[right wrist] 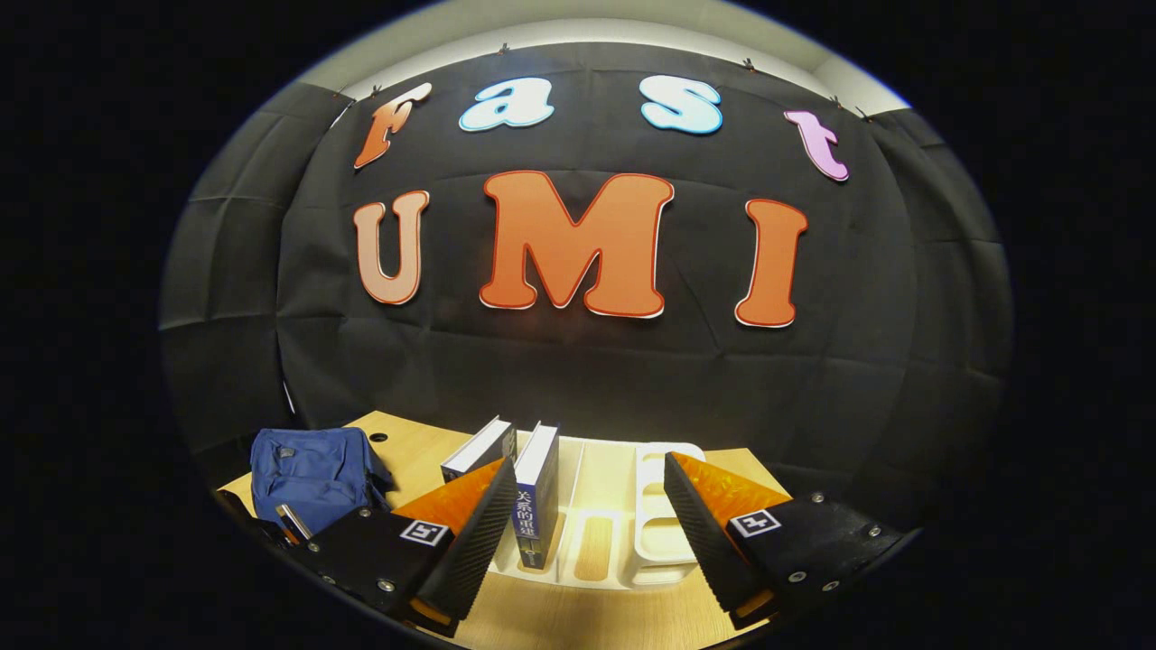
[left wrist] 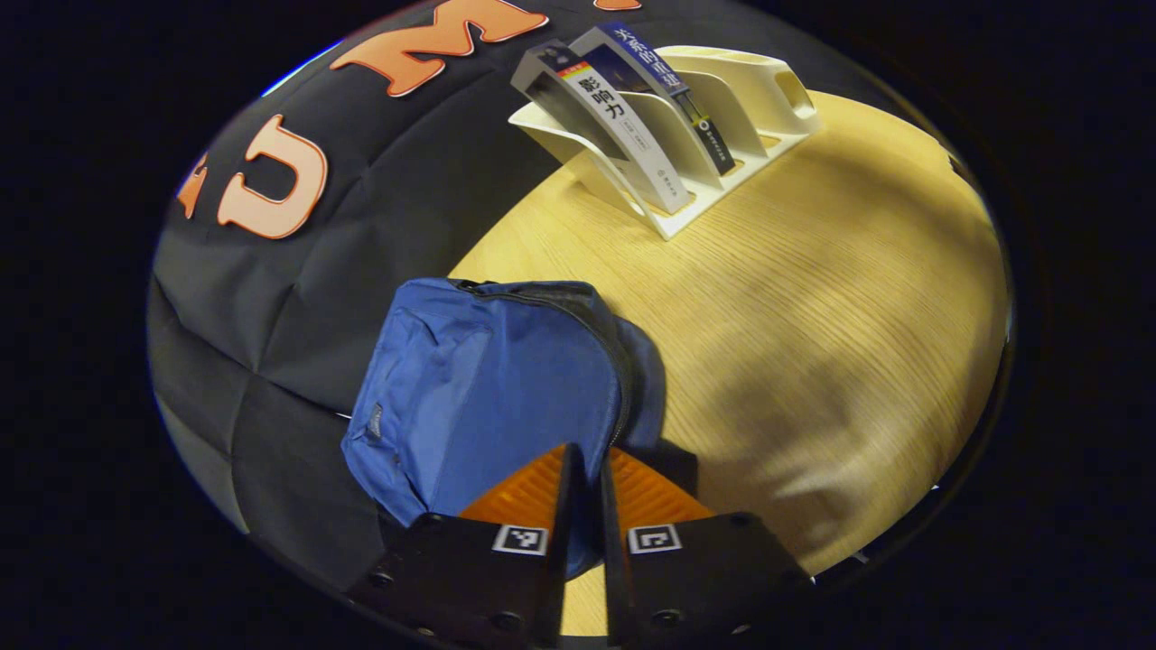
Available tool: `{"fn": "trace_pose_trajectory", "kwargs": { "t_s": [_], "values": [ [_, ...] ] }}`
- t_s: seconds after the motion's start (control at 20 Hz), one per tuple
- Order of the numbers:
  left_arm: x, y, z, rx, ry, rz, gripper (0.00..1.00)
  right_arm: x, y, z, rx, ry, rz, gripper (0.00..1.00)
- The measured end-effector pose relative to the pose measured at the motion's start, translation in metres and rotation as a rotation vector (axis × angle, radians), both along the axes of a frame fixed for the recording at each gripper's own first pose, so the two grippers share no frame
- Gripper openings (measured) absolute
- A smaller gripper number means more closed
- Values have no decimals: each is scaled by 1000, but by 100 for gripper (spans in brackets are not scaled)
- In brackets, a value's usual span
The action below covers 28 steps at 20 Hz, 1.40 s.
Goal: Open the schoolbag, grab two books from the bookshelf and put them into the schoolbag.
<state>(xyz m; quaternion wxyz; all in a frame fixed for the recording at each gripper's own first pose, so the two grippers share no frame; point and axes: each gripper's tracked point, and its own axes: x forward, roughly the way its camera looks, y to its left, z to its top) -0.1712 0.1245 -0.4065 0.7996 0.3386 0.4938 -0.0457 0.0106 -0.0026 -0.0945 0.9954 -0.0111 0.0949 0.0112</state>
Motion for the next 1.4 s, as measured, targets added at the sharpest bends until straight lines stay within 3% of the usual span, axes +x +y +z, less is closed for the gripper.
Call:
{"fn": "trace_pose_trajectory", "kwargs": {
  "t_s": [0.05, 0.35, 0.55, 1.0, 1.4],
  "values": [
    [0, -1, 1, -17, 6, 11, 11, 1, 4, 1, 6, -1, 11, 97],
    [6, 1, 4, -79, 40, 23, 5, 3, 45, 5, 42, 8, 142, 97],
    [15, 1, 13, -173, 42, 78, 1, 16, 68, 20, 53, -15, 200, 97],
    [23, 7, 32, -253, 25, 116, 2, 77, 107, 15, 121, 107, 152, 97],
    [25, 9, 37, -330, 29, 86, 1, 122, 143, -42, 84, 392, 102, 97]
  ]
}}
